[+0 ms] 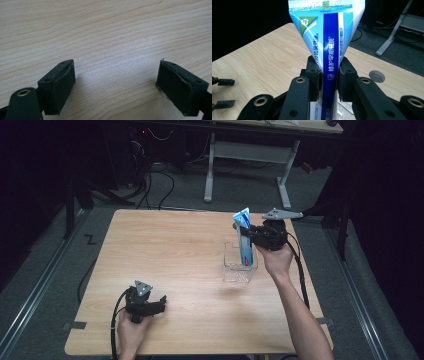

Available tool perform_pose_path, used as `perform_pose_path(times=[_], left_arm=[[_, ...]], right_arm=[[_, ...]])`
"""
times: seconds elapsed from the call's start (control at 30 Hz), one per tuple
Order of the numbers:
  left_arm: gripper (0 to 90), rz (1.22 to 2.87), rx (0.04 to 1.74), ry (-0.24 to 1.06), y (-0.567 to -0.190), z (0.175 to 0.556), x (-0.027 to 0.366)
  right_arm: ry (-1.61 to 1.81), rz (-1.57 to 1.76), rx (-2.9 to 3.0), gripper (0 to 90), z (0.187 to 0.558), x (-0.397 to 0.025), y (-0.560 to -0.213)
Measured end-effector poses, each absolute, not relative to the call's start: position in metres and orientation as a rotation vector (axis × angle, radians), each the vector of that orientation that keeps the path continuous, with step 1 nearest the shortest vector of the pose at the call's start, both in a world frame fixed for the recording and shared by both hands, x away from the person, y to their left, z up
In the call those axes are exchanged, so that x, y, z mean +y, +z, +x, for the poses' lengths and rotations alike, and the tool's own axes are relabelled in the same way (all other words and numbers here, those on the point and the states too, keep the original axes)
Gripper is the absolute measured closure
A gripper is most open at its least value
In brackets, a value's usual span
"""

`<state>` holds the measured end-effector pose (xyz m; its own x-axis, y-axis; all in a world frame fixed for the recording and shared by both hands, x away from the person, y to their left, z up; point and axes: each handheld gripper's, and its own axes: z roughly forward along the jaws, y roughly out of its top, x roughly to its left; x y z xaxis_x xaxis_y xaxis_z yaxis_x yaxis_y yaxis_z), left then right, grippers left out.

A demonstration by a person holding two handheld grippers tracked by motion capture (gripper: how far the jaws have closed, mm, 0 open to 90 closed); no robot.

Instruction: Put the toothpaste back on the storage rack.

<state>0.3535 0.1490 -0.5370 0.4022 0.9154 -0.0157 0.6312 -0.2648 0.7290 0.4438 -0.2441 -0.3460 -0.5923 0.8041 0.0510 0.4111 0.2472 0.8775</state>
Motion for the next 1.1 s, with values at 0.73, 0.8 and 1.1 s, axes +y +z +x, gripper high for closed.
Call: perform_pose_path(times=[0.73,0.8,1.1], left_arm=[[15.6,2.0,1.315,0.55,-0.537,0.353,0.149],[15.6,1.998,1.315,0.552,-0.537,0.353,0.149],[15.6,2.0,1.314,0.551,-0.537,0.353,0.149]], right_arm=[[1.28,1.216,2.077,73.5,0.456,-0.256,-0.367],[1.27,1.219,2.082,73.4,0.457,-0.256,-0.368],[1.237,1.253,2.095,73.3,0.459,-0.258,-0.381]])
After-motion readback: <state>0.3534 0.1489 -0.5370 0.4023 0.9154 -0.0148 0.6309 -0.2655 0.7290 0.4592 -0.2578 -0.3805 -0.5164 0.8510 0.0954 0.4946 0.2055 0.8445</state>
